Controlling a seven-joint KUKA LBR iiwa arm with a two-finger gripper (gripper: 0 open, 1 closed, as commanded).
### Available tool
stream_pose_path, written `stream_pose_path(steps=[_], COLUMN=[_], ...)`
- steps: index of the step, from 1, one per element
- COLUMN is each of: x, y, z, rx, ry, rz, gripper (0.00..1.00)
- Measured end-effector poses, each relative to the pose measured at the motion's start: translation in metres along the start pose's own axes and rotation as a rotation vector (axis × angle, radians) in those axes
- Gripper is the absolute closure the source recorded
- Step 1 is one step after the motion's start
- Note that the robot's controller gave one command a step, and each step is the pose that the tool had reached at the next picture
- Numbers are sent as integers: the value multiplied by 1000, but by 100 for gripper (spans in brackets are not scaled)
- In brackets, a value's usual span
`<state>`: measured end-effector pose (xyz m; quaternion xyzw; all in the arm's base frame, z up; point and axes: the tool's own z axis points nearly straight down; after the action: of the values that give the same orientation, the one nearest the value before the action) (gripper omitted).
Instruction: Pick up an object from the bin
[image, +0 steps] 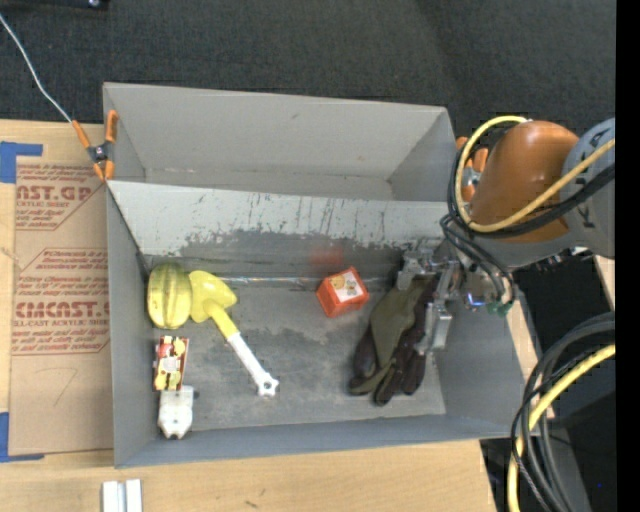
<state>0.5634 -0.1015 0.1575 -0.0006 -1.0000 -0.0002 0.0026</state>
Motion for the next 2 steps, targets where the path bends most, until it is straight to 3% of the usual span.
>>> stream_pose_path(steps=[1, 2], x=[-2, 46], y=[1, 1], z=[-5, 86], rx=[1, -1], ry=[-7, 0], rz=[-2, -417], gripper=[0, 0])
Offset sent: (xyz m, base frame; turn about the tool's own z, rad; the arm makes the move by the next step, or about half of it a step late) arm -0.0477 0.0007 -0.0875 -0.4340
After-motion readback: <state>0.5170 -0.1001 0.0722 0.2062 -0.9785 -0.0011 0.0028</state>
